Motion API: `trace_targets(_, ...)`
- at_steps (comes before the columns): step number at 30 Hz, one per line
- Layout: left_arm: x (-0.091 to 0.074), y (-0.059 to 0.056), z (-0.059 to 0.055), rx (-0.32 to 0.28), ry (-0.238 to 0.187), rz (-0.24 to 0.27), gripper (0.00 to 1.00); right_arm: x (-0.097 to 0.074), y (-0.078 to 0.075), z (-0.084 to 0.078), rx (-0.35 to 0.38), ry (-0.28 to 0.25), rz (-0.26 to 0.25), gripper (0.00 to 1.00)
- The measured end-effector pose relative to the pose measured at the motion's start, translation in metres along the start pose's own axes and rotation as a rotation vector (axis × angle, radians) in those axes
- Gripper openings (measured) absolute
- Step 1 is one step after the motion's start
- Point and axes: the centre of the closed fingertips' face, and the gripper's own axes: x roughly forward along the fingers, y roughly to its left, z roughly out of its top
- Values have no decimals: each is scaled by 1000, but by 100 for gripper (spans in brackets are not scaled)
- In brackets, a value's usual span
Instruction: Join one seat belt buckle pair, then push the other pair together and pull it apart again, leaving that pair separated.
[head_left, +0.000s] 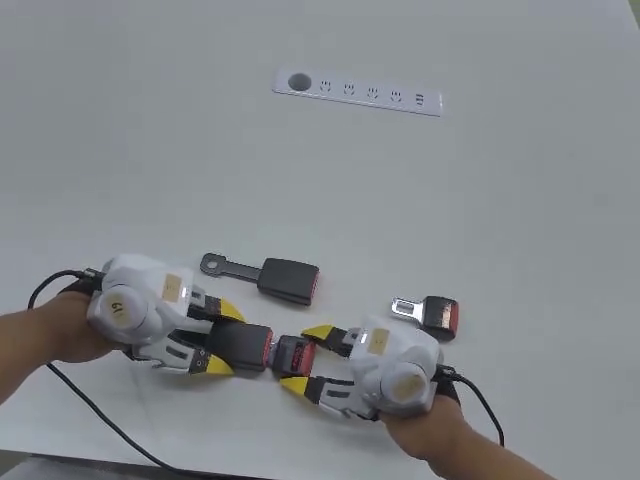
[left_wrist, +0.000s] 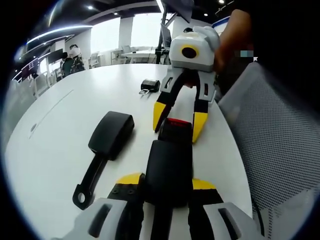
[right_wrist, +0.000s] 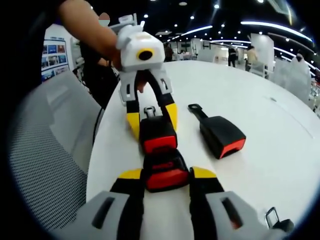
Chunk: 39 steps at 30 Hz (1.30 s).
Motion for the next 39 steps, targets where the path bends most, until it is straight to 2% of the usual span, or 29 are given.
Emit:
trace_targets(12,1,2,-1,-11,4,1,35,-1,0,1,-15,-7,2,34)
trace_targets(17,3,0,0,29,51,8,36,1,0,1,-15,-11,16,36)
trace_targets(18,2,0,-2,84,90,10,36,1,0,1,-15,-9,16,37)
trace_targets(19,3,-1,-2,93,107,14,36,1,1,2,-26,0,12,37)
trace_targets(20,4,-1,0,80,103,16,36,1,2,2,-32,14,9,38)
trace_targets(21,4,0,-1,73,113,19,37,0,0,-4,2,51,-14,39)
trace_targets(22,5,1,0,66,112,32,37,2,2,-1,-14,45,8,45)
trace_targets(23,4,2,-2,50,125,45,38,1,2,-1,36,49,-3,54)
trace_targets(24,3,2,-2,35,132,60,42,1,2,1,32,42,-3,64)
trace_targets(25,2,3,0,32,125,74,46,-4,-1,5,25,25,-23,72)
trace_targets(26,0,4,5,20,108,97,50,-7,-3,7,22,12,-33,73)
trace_targets(28,-5,3,13,11,75,111,56,-16,-4,8,55,3,-40,70)
trace_targets(31,-14,4,22,-10,39,133,61,-29,-7,7,68,-15,-66,75)
trace_targets(34,-23,13,29,4,13,183,67,-43,-17,4,134,-37,-94,76)
trace_targets(37,-31,22,37,-25,-12,214,72,-61,-29,-1,113,-29,-131,77)
trace_targets(39,-35,27,40,-19,-16,232,73,-71,-34,-3,108,-29,-141,77)
